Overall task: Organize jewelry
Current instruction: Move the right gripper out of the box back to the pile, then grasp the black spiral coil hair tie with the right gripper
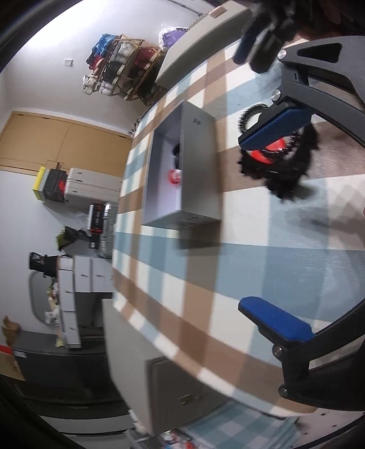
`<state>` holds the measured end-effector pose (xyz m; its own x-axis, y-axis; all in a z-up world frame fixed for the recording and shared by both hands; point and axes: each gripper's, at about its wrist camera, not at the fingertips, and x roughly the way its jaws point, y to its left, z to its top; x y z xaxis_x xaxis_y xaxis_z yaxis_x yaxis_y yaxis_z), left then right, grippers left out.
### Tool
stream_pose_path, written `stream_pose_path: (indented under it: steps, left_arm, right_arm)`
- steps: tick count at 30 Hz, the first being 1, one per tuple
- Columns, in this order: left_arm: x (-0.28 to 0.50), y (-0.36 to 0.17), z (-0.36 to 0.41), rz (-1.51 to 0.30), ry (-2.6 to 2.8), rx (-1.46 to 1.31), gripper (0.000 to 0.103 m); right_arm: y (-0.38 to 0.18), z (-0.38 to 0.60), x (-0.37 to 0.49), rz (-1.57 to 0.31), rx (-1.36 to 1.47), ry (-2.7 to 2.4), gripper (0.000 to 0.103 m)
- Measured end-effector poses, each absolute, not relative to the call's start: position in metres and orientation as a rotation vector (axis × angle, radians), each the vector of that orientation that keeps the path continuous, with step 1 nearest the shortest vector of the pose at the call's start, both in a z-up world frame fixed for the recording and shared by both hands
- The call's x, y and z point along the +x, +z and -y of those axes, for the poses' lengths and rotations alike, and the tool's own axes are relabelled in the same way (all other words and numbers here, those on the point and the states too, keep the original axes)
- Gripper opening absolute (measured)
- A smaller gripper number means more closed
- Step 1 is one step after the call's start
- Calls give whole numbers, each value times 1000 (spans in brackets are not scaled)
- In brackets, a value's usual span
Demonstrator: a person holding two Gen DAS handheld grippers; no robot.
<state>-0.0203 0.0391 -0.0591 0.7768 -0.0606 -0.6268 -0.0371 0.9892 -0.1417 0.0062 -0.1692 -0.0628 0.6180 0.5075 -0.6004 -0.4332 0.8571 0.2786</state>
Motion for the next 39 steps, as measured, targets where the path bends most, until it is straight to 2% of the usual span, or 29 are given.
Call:
stream_pose_path:
  steps: [3,9,11,15,17,21,23,24,26,27,30,39]
  left_arm:
    - [-28,-62,-39,-691,-20,-154,101]
    - [-34,-65,-36,-696,-36,-141,101]
    - [-33,-66,-35,-697,-41,-140,101]
    - [-33,-67,-33,-700,-53,-139,101]
    - [-32,-68,-33,-700,-54,-135,101]
    - [-33,-68,-29,-704,-73,-130,101]
    - [-34,-66,-27,-699,-84,-130,101]
    - [-35,-64,-26,-696,-91,-127,101]
    - [-36,-63,-24,-691,-97,-123,101]
    - [-36,-62,-23,-686,-100,-120,101]
    - [-34,-61,-20,-687,-107,-108,101]
    - [-25,-57,3,-743,-262,-62,101]
  right_arm:
    - [-76,168,2,-766,113,545,102]
    - [-82,169,9,-807,140,511,89]
    - [-82,169,19,-837,161,486,73]
    - [-88,167,36,-890,190,470,67]
    - [-88,164,40,-892,173,461,59]
    - [-88,154,45,-908,117,433,51]
    - [-87,146,46,-917,62,417,35]
    - [-88,144,47,-918,41,410,31]
    - [-89,139,46,-918,-11,396,13]
    - [-89,136,45,-913,-44,389,9]
    - [-88,135,42,-902,-69,386,8]
    - [-80,179,39,-870,103,379,8]
